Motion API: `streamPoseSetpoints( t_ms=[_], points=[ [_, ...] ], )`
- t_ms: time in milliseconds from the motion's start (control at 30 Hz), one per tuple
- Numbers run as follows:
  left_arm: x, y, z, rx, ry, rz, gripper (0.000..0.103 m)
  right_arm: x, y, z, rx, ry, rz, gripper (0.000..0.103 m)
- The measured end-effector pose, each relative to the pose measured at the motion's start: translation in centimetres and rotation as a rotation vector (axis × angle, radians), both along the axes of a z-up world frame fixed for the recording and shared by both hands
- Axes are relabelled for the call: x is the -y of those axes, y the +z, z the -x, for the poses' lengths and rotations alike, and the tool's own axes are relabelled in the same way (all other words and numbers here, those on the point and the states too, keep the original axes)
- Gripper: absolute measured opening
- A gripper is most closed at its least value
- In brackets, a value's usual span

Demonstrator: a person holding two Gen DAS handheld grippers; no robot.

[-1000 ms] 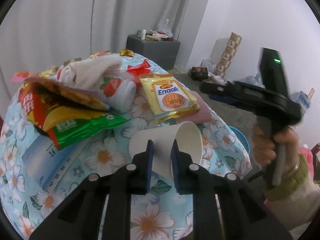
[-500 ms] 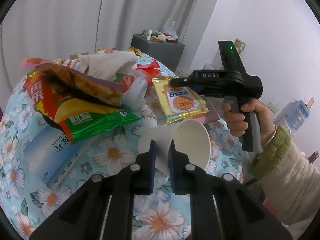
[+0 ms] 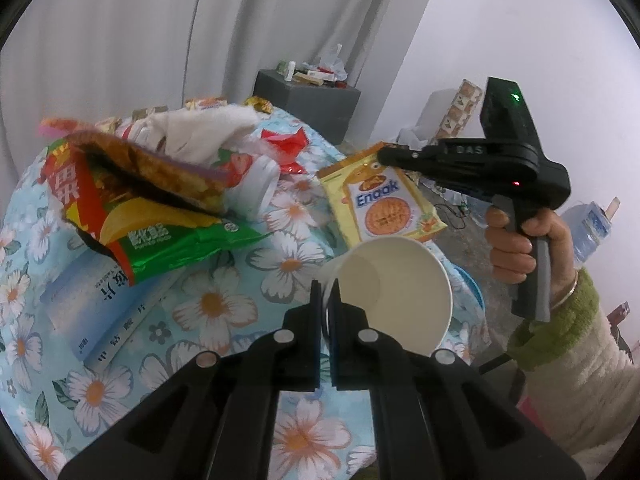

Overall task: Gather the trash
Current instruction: 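Carry cup and packet to the blue wastebasket and open both tools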

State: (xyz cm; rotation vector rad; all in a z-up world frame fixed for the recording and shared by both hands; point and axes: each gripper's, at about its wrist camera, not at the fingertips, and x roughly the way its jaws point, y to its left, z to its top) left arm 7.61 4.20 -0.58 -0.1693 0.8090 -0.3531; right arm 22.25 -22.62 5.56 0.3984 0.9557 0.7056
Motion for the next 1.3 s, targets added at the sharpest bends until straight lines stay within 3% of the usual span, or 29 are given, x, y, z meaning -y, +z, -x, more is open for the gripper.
streamPoseSetpoints(
  t_ms=[433, 700, 933, 1133, 1300],
  points=[
    [5.1, 3.8, -0.2, 0.096, -0.14, -0.013, 0.003, 9.6, 5.2, 5.8, 0.115, -0.18, -0.021, 0.0],
    [13.9, 4.6, -4.6, 0.034, -0.347, 0.018, 0.003, 17.6, 5.1, 8.5, 0.134, -0.373, 0.056, 0.0],
    [25.9, 2.8, -9.0, -0.066, -0.55, -0.026, 0.003, 24.7, 2.3, 9.6, 0.094, -0.595, 0.2, 0.0],
    [37.7, -1.9, -11.8, -0.152, -0.687, -0.133, 0.003, 29.1, -2.7, 8.7, 0.009, -0.77, 0.355, 0.0],
    [45.5, -6.9, -13.3, -0.231, -0.758, -0.197, 0.003, 32.7, -7.5, 7.6, -0.092, -0.858, 0.361, 0.0]
  ],
)
